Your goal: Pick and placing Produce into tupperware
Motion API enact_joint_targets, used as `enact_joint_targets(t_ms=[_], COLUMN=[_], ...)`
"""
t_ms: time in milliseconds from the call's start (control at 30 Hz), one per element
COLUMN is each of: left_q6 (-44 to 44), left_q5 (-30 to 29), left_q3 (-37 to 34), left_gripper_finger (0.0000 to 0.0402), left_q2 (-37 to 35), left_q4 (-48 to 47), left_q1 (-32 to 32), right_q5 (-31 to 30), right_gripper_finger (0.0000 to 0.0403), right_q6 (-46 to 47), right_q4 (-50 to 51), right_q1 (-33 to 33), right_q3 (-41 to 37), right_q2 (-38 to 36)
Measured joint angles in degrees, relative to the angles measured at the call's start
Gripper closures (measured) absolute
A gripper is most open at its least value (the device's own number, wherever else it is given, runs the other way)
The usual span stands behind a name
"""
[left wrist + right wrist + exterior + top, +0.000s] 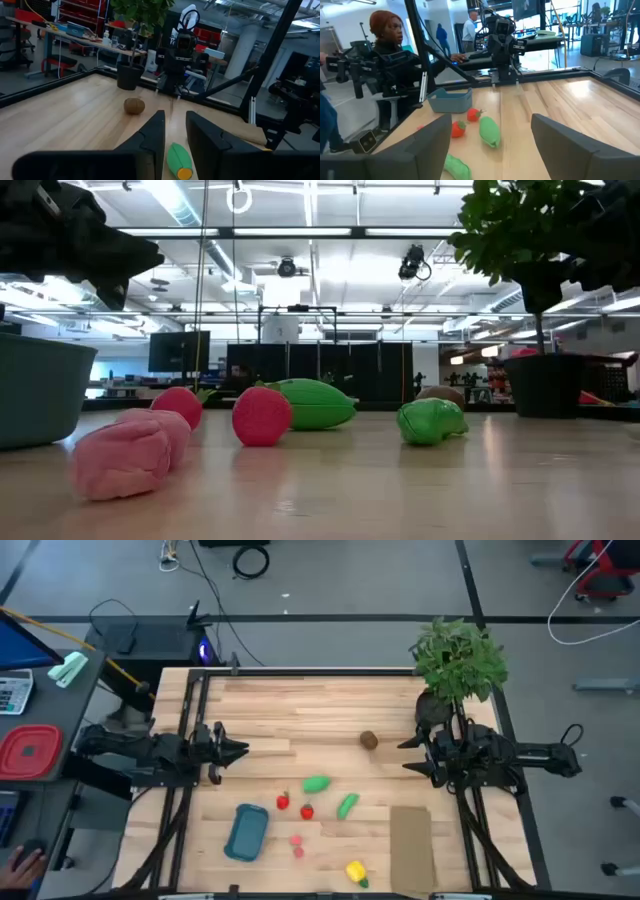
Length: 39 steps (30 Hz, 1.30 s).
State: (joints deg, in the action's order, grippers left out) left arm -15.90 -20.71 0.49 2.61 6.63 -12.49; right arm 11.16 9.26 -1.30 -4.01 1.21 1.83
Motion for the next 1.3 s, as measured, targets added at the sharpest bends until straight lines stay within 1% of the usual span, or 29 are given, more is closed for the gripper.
enact_joint_targets(t_ms=[133, 433, 767, 1067, 1300], left_q6=[0.0, 0.01, 0.0, 0.01, 0.0], left_q5=[0.02, 0.02, 0.02, 0.01, 0.02], left_q3=[0.0, 0.02, 0.0, 0.01, 0.01], left_gripper_finger=[0.0312, 0.0321, 0.0312, 0.0321, 0.0314], left_q2=[-0.02, -0.01, -0.02, -0.01, 0.0], left_q4=[0.0, 0.0, 0.0, 0.0, -0.01], left_q1=[0.0, 0.0, 0.0, 0.0, 0.0], right_q5=[0.0, 0.0, -0.01, 0.0, -0.01], right_gripper_finger=[0.0119, 0.0119, 0.0119, 0.0119, 0.0119], right_q6=[0.0, 0.0, 0.0, 0.0, 0.0], right_q4=[0.0, -0.02, -0.01, 0.0, 0.0], right_q1=[0.01, 0.0, 0.0, 0.0, 0.01], right_q3=[0.02, 0.0, 0.02, 0.0, 0.01], right_q2=[0.01, 0.0, 0.01, 0.01, 0.01])
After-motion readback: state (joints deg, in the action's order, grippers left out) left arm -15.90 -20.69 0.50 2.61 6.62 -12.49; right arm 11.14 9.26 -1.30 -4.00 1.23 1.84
